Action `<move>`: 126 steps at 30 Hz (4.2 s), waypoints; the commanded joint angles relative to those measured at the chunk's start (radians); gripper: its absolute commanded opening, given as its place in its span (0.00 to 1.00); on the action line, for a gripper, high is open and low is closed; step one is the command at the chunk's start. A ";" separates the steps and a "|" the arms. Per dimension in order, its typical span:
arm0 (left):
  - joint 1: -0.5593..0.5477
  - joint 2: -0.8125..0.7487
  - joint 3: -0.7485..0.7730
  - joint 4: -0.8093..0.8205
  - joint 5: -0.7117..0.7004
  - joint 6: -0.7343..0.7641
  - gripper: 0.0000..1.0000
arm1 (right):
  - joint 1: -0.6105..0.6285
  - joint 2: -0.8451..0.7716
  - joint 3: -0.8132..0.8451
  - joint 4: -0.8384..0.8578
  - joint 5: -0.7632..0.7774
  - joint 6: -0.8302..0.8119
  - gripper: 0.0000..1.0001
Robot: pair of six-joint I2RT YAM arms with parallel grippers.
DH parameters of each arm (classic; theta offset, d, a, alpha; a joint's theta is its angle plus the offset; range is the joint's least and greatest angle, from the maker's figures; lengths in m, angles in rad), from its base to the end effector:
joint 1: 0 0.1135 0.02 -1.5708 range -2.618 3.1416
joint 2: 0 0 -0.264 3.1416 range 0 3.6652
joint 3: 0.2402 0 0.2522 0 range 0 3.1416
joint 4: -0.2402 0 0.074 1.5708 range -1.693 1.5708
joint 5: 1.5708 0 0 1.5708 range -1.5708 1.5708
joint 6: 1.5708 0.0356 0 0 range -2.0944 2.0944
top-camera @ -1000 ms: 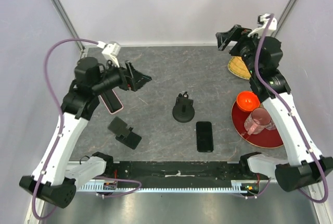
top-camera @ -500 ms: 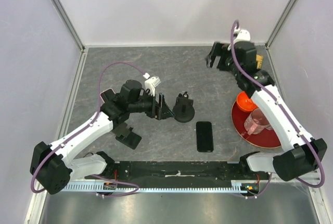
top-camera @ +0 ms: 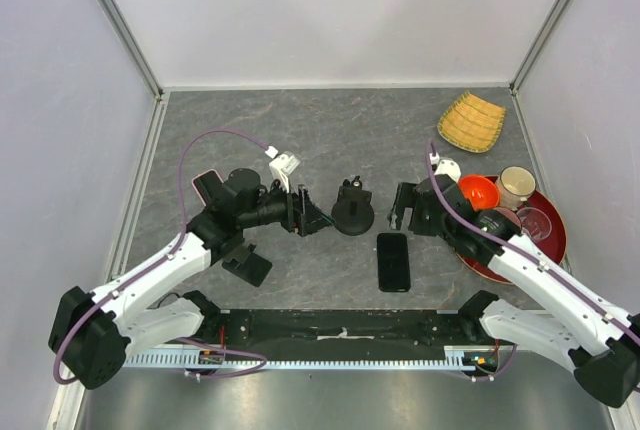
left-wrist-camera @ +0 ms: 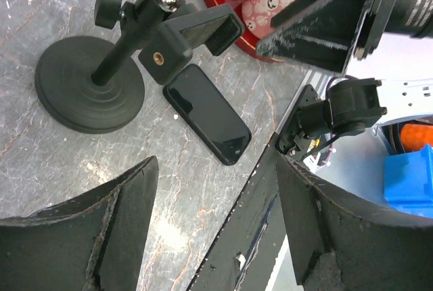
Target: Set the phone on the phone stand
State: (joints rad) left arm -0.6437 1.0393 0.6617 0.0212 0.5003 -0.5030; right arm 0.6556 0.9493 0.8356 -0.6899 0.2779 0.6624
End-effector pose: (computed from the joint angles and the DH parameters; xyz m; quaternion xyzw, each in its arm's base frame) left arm 0.1774 -0.1545 0.2698 0.1968 0.7838 -0.4707 0.3541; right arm 0.1578 0.1091 0.2820 0.0550 0.9182 0.1254 0.3717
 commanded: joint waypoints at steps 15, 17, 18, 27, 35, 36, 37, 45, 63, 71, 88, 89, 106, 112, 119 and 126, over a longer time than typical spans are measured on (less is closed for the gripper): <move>-0.005 -0.124 -0.011 -0.006 -0.071 0.023 0.78 | 0.351 0.262 -0.138 -0.036 0.164 0.399 0.98; -0.005 -0.128 -0.008 -0.013 -0.072 0.024 0.78 | 0.372 0.298 -0.135 -0.034 0.193 0.430 0.98; -0.005 -0.127 -0.004 -0.015 -0.072 0.026 0.78 | 0.375 0.333 -0.133 -0.033 0.193 0.442 0.98; -0.005 -0.212 -0.010 -0.105 -0.095 0.049 0.78 | 0.401 0.417 -0.148 0.001 0.214 0.505 0.98; -0.005 -0.265 -0.020 -0.141 -0.144 0.060 0.79 | 0.403 0.456 -0.185 0.027 0.188 0.526 0.96; -0.005 -0.259 -0.019 -0.144 -0.143 0.060 0.79 | 0.401 0.456 -0.191 0.029 0.191 0.534 0.95; -0.005 -0.255 -0.016 -0.150 -0.143 0.063 0.79 | 0.401 0.454 -0.199 0.027 0.201 0.543 0.93; -0.004 -0.226 0.002 -0.153 -0.143 0.080 0.79 | 0.400 0.419 -0.233 0.004 0.239 0.586 0.77; -0.005 -0.188 0.032 -0.130 -0.103 0.066 0.79 | 0.386 -0.235 -0.282 0.122 0.595 0.398 0.00; -0.004 -0.114 0.029 0.120 0.104 -0.109 0.79 | 0.384 -0.783 -0.420 0.447 0.379 -0.093 0.00; -0.266 0.191 0.361 0.023 -0.447 -0.118 0.70 | 0.384 -0.682 -0.400 0.631 0.104 -0.227 0.00; -0.286 0.211 0.363 0.035 -0.448 -0.115 0.70 | 0.384 -0.685 -0.403 0.638 0.104 -0.227 0.00; -0.379 0.182 0.317 0.141 -0.483 -0.089 0.77 | 0.386 -0.727 -0.408 0.590 0.279 -0.222 0.00; -0.379 0.107 0.216 0.292 -0.407 -0.059 0.90 | 0.384 -0.727 -0.379 0.567 0.273 -0.224 0.00; -0.379 0.241 0.328 0.261 -0.316 -0.061 0.83 | 0.384 -0.672 -0.346 0.598 0.170 -0.233 0.00; -0.379 0.307 0.378 0.247 -0.319 -0.089 0.69 | 0.384 -0.661 -0.359 0.625 0.156 -0.216 0.00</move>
State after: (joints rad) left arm -1.0180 1.3323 0.9810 0.2340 0.1623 -0.6010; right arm 1.0382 0.2897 0.4202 -0.1867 0.4469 0.4339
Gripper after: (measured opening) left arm 0.735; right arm 0.746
